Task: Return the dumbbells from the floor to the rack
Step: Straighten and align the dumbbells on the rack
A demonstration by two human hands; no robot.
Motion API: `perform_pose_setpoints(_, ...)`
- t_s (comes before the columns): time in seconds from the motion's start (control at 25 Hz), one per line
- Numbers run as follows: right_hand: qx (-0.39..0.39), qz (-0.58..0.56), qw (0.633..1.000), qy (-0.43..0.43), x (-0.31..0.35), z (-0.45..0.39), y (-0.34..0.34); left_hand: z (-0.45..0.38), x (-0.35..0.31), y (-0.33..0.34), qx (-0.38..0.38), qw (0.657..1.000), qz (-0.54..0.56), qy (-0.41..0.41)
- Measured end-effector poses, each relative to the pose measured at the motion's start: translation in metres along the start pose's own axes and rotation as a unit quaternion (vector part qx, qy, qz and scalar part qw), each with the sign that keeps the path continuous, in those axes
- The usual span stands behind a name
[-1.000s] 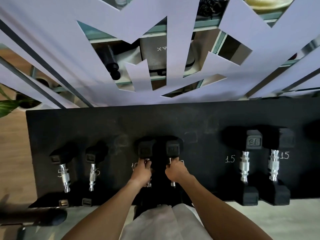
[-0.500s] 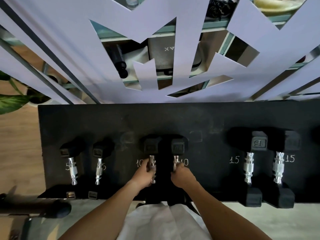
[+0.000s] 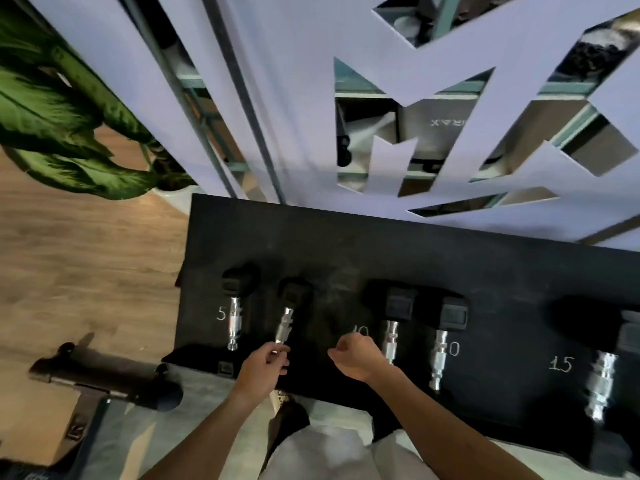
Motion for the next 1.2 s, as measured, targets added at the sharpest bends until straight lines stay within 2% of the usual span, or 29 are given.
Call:
perform_pose_setpoints(0.12,-0.035,-0.020,0.999,0.015,0.042,-0.023,0.037,-0.015,0.007,-0.059,-0.052,0.998,0.010,0.040)
perform_pose_setpoints(0.24,-0.109,-0.079,0.990,0.049,0.072,-0.043,0.065,-0.031,0.005,-0.107,-0.114,0.991,-0.019,0.070)
perform_pose_setpoints(0.28,-0.133,-0.098,0.985,0.056,0.083,-0.050,0.073,-0.040,0.003,-0.121,-0.115,0.990,-0.029,0.072)
perform_pose_setpoints(0.48,-0.192,-0.182,0.958,0.111,0.109,-0.080,0.102,-0.084,-0.006,-0.141,0.055,0.992,-0.112,0.024)
perform_pose_setpoints(0.56,-0.198,-0.182,0.954,0.132,0.110,-0.086,0.106,-0.093,-0.008,-0.134,0.083,0.988,-0.129,0.002)
perform_pose_setpoints(0.84,-0.216,-0.159,0.953,0.139,0.117,-0.093,0.108,-0.104,-0.019,-0.122,0.083,0.986,-0.143,-0.006)
perform_pose_setpoints(1.04,-0.184,-0.105,0.971,0.111,0.141,-0.100,0.118,-0.104,-0.021,-0.125,0.102,0.981,-0.162,-0.031)
perform_pose_setpoints(1.2,-0.175,-0.097,0.973,0.113,0.142,-0.105,0.115,-0.107,-0.020,-0.127,0.101,0.982,-0.156,-0.012)
Point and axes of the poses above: each hand's wrist, its own z-axis away from the middle knuckle, its own y-axis out of the palm, x = y × z, the point moved 1 cm from there along -z, towards the middle knuckle, and after that the axes turned 11 degrees about -y, right-handed, at the moved point
